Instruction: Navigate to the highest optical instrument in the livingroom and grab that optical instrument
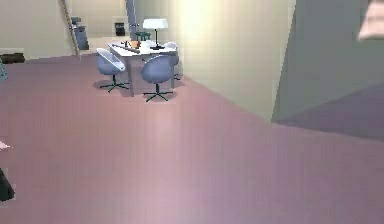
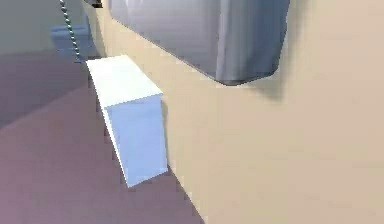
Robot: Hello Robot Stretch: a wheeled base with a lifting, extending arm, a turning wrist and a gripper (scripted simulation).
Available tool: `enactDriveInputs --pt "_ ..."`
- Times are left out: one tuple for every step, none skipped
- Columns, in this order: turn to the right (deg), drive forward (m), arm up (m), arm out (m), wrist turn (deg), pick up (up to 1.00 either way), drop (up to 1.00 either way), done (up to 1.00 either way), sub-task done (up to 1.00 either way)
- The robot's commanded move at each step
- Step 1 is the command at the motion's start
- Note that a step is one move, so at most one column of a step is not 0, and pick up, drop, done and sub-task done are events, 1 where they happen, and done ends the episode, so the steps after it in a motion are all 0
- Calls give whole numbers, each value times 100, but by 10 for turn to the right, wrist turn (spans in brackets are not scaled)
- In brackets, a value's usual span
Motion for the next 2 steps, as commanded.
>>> enactDriveInputs --pt "-300 0 0 0 0 0 0 0 0" --pt "0 15 0 0 0 0 0 0 0"
